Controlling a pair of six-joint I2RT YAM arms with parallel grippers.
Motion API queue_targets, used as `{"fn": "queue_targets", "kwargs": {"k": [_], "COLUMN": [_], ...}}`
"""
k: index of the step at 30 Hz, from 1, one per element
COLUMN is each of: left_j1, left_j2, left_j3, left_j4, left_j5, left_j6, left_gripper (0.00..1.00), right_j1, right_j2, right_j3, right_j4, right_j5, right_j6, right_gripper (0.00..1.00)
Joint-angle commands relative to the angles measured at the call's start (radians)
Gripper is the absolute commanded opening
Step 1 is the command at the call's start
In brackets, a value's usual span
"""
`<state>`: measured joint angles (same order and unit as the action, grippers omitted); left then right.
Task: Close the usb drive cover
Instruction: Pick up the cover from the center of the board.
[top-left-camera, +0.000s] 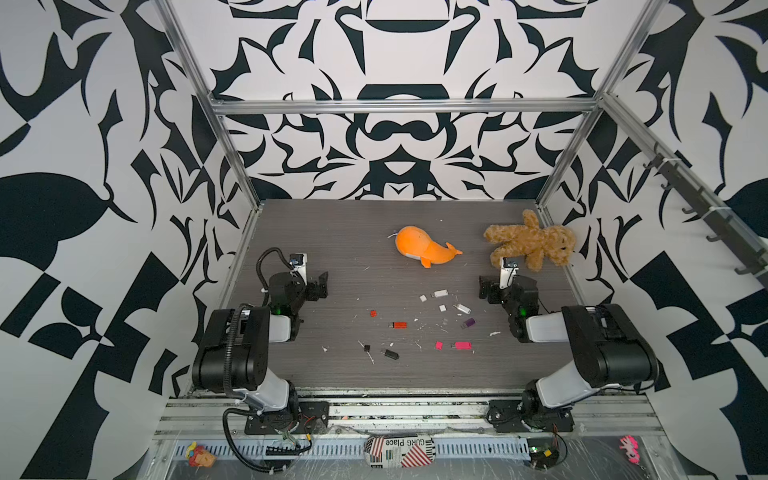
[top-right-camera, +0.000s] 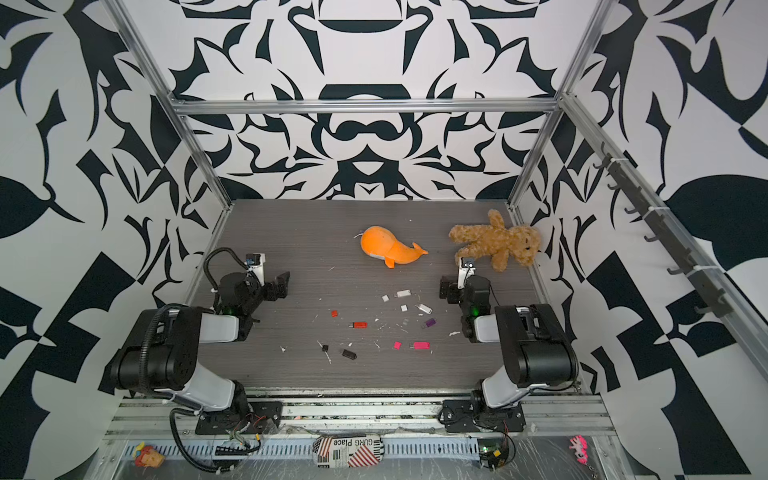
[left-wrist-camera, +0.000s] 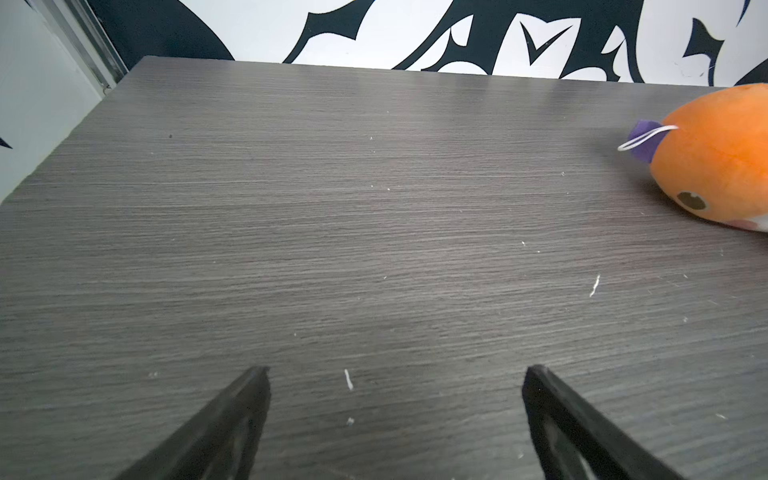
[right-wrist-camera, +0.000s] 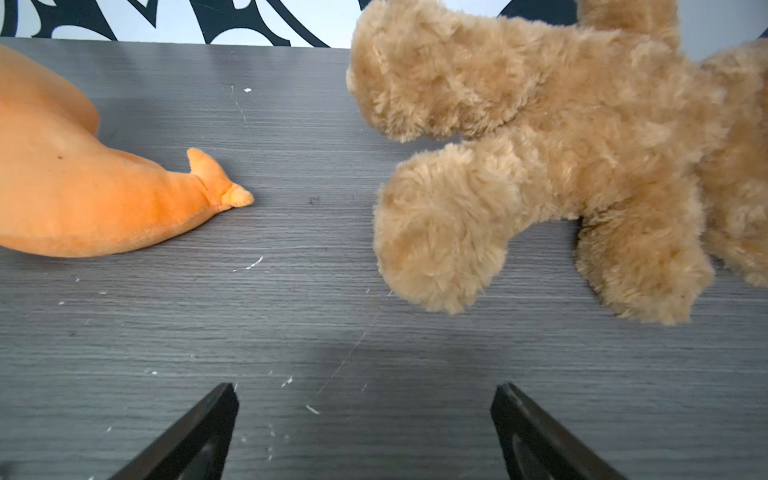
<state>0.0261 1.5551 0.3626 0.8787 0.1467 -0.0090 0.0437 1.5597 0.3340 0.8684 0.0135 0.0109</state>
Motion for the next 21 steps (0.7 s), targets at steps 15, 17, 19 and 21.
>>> {"fn": "queue_targets", "kwargs": {"k": [15, 17, 19, 21], "left_j1": [0.003, 0.003, 0.004, 0.003], "left_j2": [0.011, 0.012, 0.01, 0.012], "left_j3": [0.018, 0.019, 0.019, 0.019], "left_j4": [0.027, 0.026, 0.026, 0.026], "left_j5": [0.008, 0.01, 0.009, 0.008], "left_j6": [-0.012, -0.012, -0.013, -0.012], "left_gripper": [0.99, 0.99, 0.99, 0.99], "right_j1": [0.006, 0.007, 0.006, 0.006], "right_j2": [-0.005, -0.004, -0.005, -0.006], "right_j3": [0.022, 0.022, 0.022, 0.02], "right_j4": [0.039, 0.039, 0.038, 0.043], "right_j5": [0.022, 0.022, 0.022, 0.022], "right_j6": [-0.014, -0.016, -0.016, -0.015], "right_gripper": [0.99, 0.99, 0.99, 0.99]}}
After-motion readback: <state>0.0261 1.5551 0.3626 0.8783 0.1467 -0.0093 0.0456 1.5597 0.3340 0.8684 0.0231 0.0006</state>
